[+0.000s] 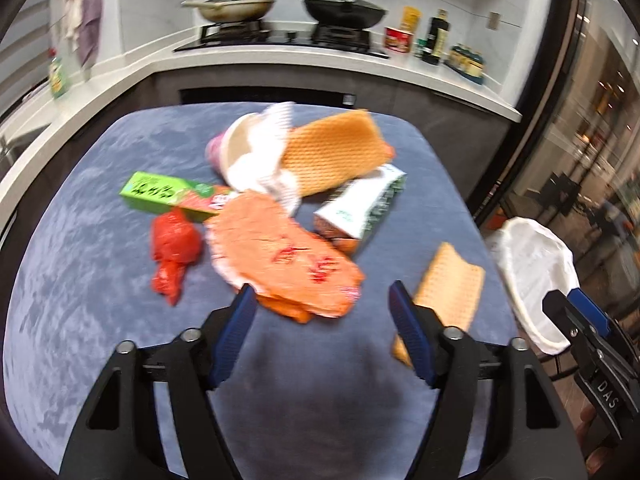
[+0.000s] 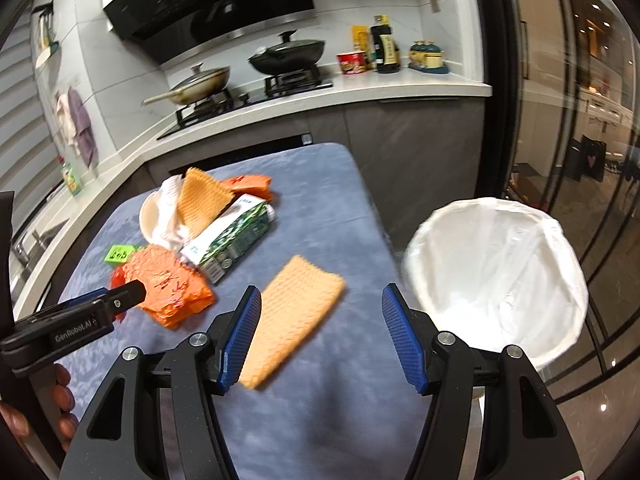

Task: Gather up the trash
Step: 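Grasp the orange plastic bag with the left gripper while right approaches tissue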

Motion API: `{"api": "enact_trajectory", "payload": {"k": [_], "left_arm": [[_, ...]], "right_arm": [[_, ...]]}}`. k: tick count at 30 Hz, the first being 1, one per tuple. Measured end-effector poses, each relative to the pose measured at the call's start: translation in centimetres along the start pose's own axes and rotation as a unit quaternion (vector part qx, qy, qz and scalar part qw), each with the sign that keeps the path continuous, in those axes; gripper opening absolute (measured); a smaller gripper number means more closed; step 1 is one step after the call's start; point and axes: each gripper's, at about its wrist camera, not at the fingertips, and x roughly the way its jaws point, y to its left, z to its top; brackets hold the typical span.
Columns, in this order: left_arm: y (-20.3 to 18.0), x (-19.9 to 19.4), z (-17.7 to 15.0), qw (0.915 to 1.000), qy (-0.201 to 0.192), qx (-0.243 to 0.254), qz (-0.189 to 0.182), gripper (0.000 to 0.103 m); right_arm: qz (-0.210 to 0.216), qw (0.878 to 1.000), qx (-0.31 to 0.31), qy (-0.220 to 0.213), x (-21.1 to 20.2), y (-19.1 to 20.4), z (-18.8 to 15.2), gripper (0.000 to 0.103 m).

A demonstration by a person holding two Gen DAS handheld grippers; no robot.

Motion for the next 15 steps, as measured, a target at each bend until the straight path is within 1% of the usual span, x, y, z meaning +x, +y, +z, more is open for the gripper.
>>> {"api": "enact_trajectory", "payload": {"k": [1,5,8,11,15], "left_arm": [[0.7,0.1,0.1,1.0,0.0,-0.005,0.002,0.073],[2.6,1.0,0.5,0.9997,0.006,-0.021,0.008,0.074],[3.9,2.1,0.8,0.9992,0.011,-0.035,0.013,0.08],[4.9,3.3,1.2,0.9986,0.018,-0.049,0.011,0.08],[5.5,5.1,1.6,0.9977,0.029,-0.062,0.006,0.08]], "right_arm": [[0.001,1.0,-0.003,0.002,0.3,0.4,0.0,0.061],[0.004,1.0,-0.008,0.019,2.3,1.8,-0.4,0.061],[0.002,0.999,-0.008,0.036,3.8,2.1,-0.8,0.061],[-0.005,0.998,-0.013,0.057,5.2,2.4,-1.5,0.061],[-0.011,0.997,-0.011,0.073,6.4,2.1,-2.0,0.061]]}}
